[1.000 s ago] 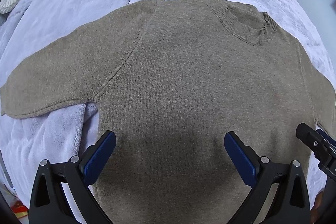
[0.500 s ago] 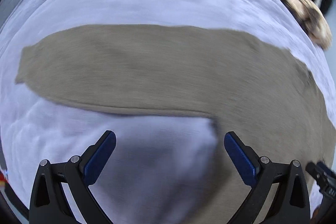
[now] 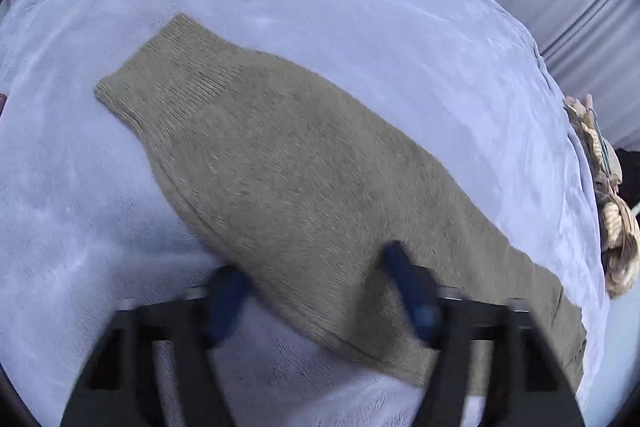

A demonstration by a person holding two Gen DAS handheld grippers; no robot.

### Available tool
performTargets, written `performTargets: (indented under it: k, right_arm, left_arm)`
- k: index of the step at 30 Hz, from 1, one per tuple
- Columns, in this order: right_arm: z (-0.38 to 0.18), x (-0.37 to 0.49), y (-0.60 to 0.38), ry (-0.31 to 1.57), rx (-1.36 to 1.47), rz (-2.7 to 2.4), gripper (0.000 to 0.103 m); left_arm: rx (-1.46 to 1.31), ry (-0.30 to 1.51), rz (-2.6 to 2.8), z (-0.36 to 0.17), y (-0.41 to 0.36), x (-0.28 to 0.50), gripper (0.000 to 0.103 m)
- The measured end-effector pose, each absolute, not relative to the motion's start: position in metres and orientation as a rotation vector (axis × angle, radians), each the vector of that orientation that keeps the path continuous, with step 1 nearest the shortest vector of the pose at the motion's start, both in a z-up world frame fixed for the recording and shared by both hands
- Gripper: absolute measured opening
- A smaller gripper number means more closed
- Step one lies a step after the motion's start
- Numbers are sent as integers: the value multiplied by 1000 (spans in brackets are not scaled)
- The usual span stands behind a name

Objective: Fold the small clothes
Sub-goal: 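Grasp the sweater sleeve cuff with the left gripper and lift it, then fold the sleeve across the sweater body with the left gripper and release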

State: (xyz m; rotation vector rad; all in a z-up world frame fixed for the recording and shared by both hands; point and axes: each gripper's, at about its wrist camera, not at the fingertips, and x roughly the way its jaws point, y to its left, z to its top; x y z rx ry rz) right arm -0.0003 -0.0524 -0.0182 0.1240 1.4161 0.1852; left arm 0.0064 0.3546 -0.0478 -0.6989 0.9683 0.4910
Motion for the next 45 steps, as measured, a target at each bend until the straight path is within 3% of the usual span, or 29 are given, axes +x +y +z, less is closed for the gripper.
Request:
performTargets:
  k: [1, 5, 15, 19, 24, 25, 27, 28, 29, 37, 41, 45]
  right_arm:
    - [-18, 0, -52, 1417, 127, 187, 103]
    - [-18, -3, -58, 1401, 153, 191, 103]
    - [-2, -22, -123, 1268, 345, 128, 103]
    - [3, -31, -164, 1208, 412, 49, 103]
    - [-14, -46, -221, 1234, 508, -61, 103]
    - [-18, -48, -229, 1242, 530, -77, 103]
    - [-23, -57, -246, 1255, 559, -104, 103]
    - [-26, -60, -250, 1260, 562, -114, 103]
    - [-28, -62, -253, 1263, 563, -119, 103]
    - [-2, -20, -202, 1171, 360, 69, 103]
    - [12, 21, -121, 1106, 33, 209, 103]
    - [-10, 48, -46, 1028, -400, 217, 102]
  left_arm:
    - [-722, 951, 457, -47, 358, 7, 20]
    - [-676, 905, 328, -24, 343, 21, 12]
    - [-433, 779, -283, 80, 156, 60, 12]
    - [-353, 866, -464, 67, 46, 69, 12]
    - [-97, 1031, -458, 6, -47, 63, 13]
    - [-63, 1066, -448, -6, -54, 61, 13]
    - [-38, 1104, -431, -15, -55, 50, 32]
    - [-43, 1108, -427, -16, -52, 43, 57]
    - [-42, 1099, -412, -16, -47, 43, 71]
    - [-50, 992, -203, 33, 45, 60, 72]
    - [-69, 1119, -45, -1, 108, 96, 72]
    - [-187, 1214, -62, -37, 142, 116, 71]
